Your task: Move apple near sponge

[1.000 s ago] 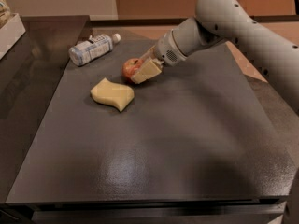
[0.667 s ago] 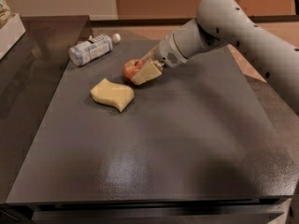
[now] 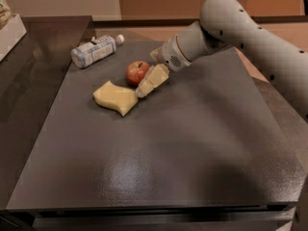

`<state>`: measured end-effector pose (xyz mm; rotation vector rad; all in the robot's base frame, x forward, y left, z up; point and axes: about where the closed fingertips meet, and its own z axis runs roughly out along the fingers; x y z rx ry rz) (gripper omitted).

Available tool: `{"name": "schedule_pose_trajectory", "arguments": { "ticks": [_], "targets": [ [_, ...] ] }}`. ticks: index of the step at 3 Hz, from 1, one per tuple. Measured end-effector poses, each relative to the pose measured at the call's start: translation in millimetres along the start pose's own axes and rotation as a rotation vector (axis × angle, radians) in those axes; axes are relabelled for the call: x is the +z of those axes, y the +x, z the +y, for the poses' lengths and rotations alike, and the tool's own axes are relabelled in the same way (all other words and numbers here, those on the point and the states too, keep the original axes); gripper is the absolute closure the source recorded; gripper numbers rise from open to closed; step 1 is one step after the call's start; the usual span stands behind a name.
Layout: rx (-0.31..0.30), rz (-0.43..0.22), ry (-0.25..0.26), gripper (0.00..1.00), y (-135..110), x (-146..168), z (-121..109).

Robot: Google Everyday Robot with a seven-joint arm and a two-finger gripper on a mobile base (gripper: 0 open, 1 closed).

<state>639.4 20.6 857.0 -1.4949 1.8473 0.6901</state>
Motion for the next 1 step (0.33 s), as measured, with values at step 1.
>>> {"name": "schedule_pose_trajectory", "arguments": {
  "ticks": [1],
  "targets": [
    [0.000,0.000,0.000,0.00,0.0,0.1,0.0]
  ]
}}
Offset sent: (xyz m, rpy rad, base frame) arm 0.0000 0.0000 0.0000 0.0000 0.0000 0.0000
